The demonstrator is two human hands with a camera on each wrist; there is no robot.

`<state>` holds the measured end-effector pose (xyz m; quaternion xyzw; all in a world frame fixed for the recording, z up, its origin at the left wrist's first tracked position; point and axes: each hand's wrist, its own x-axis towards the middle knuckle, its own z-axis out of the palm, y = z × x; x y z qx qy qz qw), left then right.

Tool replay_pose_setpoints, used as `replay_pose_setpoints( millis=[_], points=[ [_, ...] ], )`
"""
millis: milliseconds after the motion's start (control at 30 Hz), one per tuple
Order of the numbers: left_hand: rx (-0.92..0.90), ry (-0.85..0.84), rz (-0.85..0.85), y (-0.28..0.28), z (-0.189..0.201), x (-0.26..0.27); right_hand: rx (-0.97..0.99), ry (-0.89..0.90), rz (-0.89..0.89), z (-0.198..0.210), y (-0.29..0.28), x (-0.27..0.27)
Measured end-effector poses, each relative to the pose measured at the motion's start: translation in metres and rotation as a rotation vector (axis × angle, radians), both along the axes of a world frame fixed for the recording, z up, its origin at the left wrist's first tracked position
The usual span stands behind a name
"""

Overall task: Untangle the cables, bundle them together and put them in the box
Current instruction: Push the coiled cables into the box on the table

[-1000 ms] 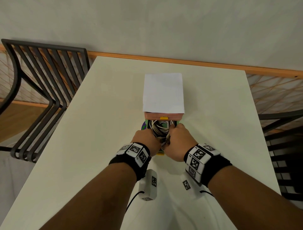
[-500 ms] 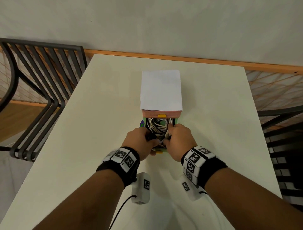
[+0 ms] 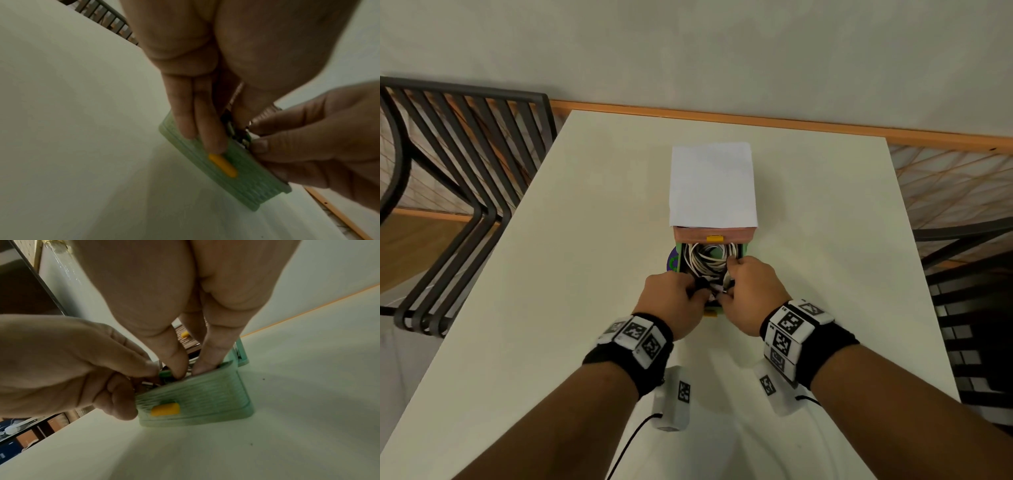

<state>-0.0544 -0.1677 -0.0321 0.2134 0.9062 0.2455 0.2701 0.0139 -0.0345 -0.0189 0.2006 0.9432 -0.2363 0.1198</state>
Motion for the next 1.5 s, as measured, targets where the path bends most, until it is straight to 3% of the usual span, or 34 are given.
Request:
replay_pose_setpoints(
  millis=[133, 333, 467, 567, 667, 800, 900, 1267, 1500],
  points=[
    [-0.071, 0.017, -0.107, -0.010, 0.005, 0.000, -0.003, 0.002, -0.004, 0.000, 0.001, -0.001],
    [0.058, -0.044, -0.030, -0.008, 0.003, -0.008, 0.023, -0.043, 0.021, 0.001, 0.002, -0.002],
    [-0.024, 0.314, -0.300, -0.004, -0.003, -0.002, 0.027, -0.047, 0.013, 0.002, 0.002, -0.003],
    [0.038, 0.448, -0.432, -0.004, -0.010, -0.004, 0.035, -0.049, 0.000, 0.000, 0.002, -0.005],
    [0.028, 0.408, -0.483, 0.001, -0.011, -0.008, 0.040, -0.035, -0.035, -0.003, 0.003, -0.006],
    [0.074, 0.352, -0.424, -0.001, -0.006, -0.014, 0.057, -0.025, -0.035, -0.005, 0.003, -0.007],
    [0.177, 0.336, -0.511, -0.013, -0.008, -0.017, 0.070, -0.037, -0.017, -0.004, 0.003, -0.007],
    [0.173, 0.320, -0.490, -0.030, -0.017, -0.016, 0.041, -0.008, -0.018, 0.001, 0.001, -0.004],
    [0.233, 0.381, -0.576, -0.031, -0.008, -0.030, 0.011, -0.014, -0.036, 0.000, 0.003, -0.004]
  ],
)
